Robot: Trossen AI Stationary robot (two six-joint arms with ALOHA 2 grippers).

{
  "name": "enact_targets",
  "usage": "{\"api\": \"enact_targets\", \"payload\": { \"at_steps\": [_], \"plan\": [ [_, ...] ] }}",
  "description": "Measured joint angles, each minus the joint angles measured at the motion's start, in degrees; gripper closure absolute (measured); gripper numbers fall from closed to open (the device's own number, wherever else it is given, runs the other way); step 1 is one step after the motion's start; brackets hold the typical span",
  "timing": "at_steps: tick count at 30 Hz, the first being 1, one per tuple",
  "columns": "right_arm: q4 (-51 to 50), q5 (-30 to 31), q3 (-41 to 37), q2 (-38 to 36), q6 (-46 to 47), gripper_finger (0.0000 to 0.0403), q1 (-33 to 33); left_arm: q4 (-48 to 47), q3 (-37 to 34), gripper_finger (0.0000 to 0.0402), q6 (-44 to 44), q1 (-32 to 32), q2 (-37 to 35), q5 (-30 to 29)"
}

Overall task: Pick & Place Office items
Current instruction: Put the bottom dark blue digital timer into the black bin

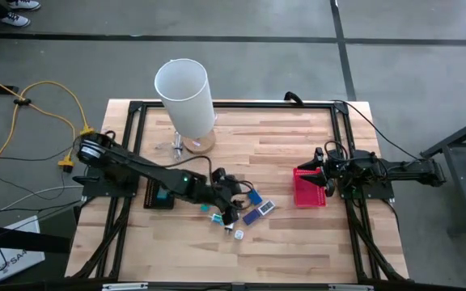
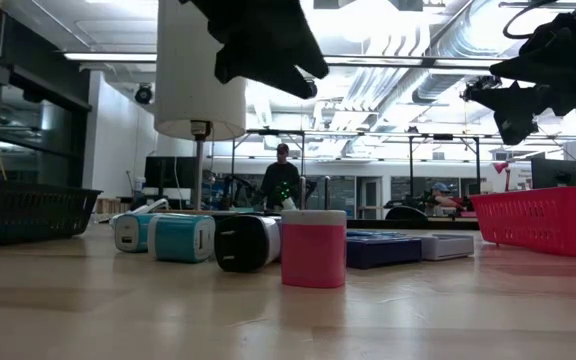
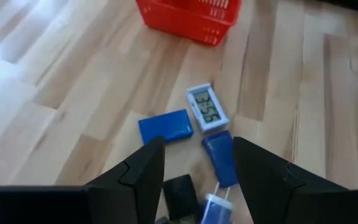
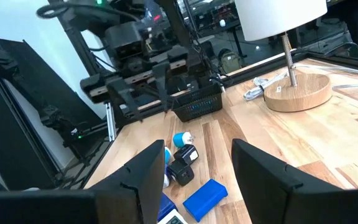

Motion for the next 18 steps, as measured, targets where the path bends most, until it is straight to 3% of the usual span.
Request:
{"api": "enact_targets", "payload": {
  "at_steps": [10, 18],
  "plan": [
    [0.0, 0.0, 0.0, 0.02, 0.0, 0.0229, 0.0, -4.64, 14.84, 0.0224, -3.36, -3.93, 11.5, -3.88],
    [-0.05, -0.04, -0.01, 0.0, 0.0, 0.0229, 0.0, -10.34, 24.47, 0.0245, -12.64, -4.72, 19.81, -3.24]
  ]
}}
